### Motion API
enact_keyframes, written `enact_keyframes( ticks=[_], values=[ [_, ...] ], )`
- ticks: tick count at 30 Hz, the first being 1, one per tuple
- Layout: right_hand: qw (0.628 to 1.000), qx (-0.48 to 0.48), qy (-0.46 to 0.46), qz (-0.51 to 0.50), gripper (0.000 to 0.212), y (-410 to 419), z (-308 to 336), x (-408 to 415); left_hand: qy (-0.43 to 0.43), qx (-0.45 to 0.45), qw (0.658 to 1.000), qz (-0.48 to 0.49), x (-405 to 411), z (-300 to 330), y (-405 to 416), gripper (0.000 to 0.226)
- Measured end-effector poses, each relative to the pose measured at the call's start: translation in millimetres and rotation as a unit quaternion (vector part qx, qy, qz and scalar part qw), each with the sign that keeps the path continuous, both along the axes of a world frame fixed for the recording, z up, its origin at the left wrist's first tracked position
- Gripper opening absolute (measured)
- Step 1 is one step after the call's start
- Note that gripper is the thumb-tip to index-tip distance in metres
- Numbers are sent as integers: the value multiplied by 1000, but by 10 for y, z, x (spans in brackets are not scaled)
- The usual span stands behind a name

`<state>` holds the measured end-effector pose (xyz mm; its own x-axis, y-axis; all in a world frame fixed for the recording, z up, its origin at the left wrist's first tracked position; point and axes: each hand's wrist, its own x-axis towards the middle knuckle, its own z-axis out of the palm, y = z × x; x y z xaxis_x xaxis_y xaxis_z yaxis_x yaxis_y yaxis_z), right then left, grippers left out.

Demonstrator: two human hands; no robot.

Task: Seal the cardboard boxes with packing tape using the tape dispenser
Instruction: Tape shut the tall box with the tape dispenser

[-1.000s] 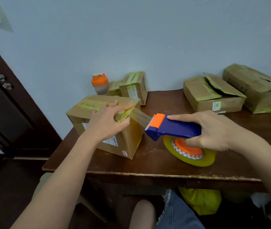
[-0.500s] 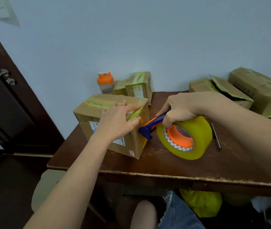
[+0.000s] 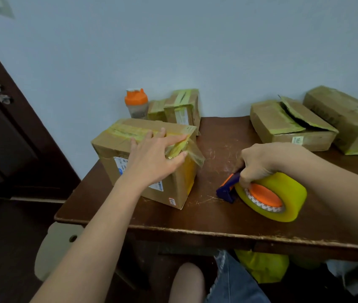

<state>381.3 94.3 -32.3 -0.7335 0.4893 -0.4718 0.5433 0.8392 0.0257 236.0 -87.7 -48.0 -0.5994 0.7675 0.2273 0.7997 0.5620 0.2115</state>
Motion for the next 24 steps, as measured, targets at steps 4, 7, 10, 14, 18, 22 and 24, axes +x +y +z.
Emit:
enact_keyframes(
  ticks=[4, 7, 10, 14, 18, 22, 24],
  values=[
    [999, -11, -32, 20, 53, -31, 40, 67, 1, -2, 1000, -1, -10, 8, -9, 50],
    [997, 54, -34, 33, 82, -37, 45, 139, 0, -4, 1000, -1, 6, 6, -15, 50],
    [979, 113, 157, 68, 85, -154, 39, 132, 2, -10, 1000, -1, 4, 13, -6, 51],
    [898, -123, 419, -56, 48, -455, -218, -143, 3, -40, 999, 1, 13, 32, -9, 60],
    [708, -488, 405, -310, 56, -703, -552, -418, -1, -56, 998, -6, 28, 55, -35, 62],
    [538, -572, 498, -368, 52, -795, -729, -572, -13, -60, 998, -11, 20, 79, -45, 60],
    [493, -584, 527, -371, 45, -827, -746, -579, -13, -59, 998, -13, 14, 74, -47, 60]
  ],
)
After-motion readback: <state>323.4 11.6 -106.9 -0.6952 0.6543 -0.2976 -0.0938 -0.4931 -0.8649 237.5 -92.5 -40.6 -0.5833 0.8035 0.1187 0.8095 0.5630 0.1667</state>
